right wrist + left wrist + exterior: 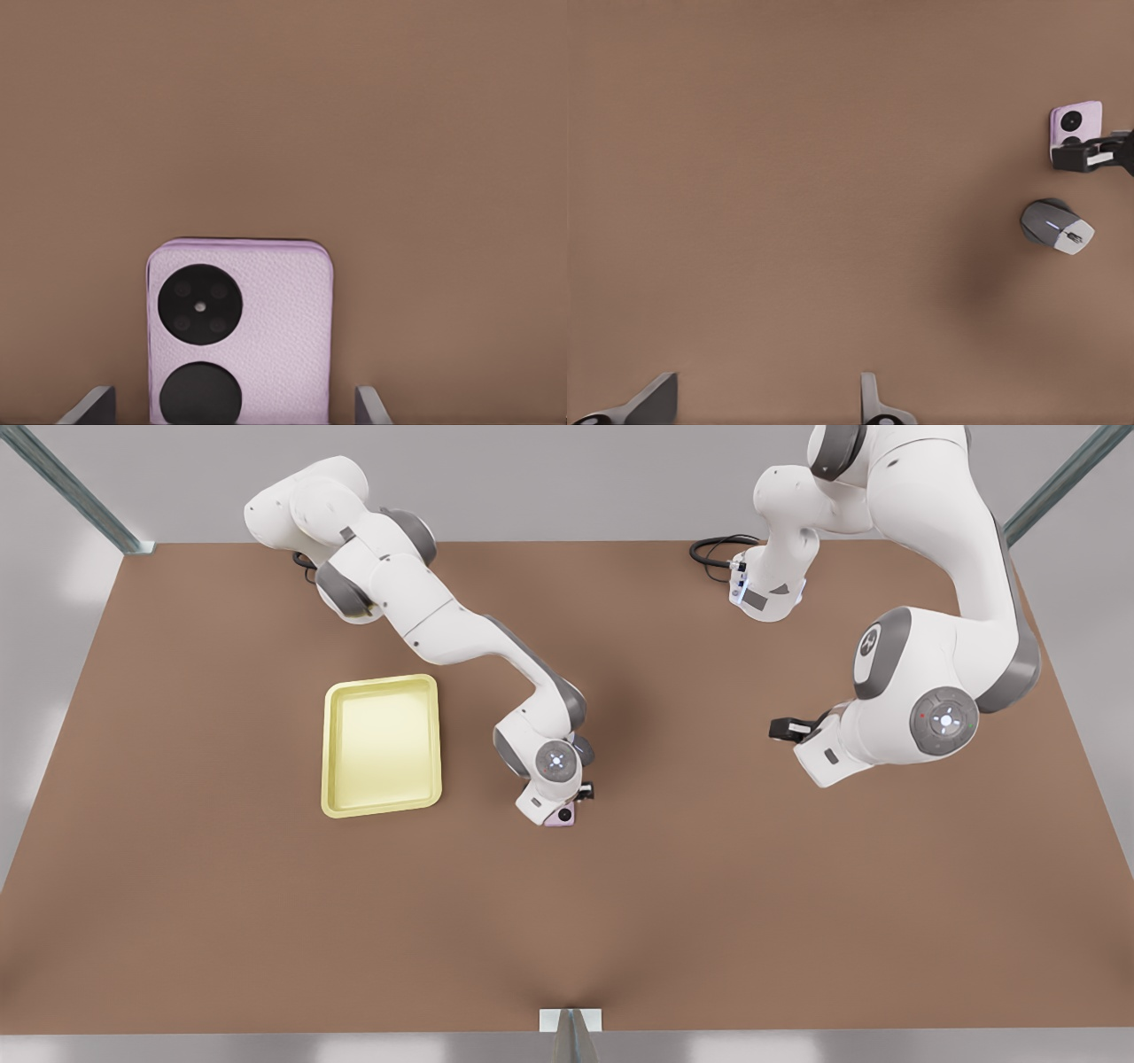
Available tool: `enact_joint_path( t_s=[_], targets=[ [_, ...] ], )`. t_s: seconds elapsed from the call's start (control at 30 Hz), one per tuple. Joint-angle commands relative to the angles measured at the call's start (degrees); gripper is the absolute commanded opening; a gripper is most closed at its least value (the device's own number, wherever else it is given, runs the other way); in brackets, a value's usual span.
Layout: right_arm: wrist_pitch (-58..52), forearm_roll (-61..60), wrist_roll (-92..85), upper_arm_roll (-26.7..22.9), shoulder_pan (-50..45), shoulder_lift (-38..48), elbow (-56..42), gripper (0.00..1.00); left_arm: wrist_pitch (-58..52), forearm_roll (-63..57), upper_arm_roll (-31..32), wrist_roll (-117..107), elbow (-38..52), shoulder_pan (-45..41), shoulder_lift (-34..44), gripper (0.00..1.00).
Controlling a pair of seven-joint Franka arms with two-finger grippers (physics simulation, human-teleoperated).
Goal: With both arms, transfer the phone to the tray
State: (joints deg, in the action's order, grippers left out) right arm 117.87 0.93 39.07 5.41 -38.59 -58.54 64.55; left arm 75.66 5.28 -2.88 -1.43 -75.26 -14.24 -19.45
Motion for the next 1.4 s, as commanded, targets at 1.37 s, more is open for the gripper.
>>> enact_joint_path(
  t_s=[1.37],
  targets=[
    [9.4,5.3,-3.6,1.0,-0.9,-1.3,1.8,0.85,1.2,-0.2,-0.3,2.0,0.1,0.2,0.0,1.00]
  ],
)
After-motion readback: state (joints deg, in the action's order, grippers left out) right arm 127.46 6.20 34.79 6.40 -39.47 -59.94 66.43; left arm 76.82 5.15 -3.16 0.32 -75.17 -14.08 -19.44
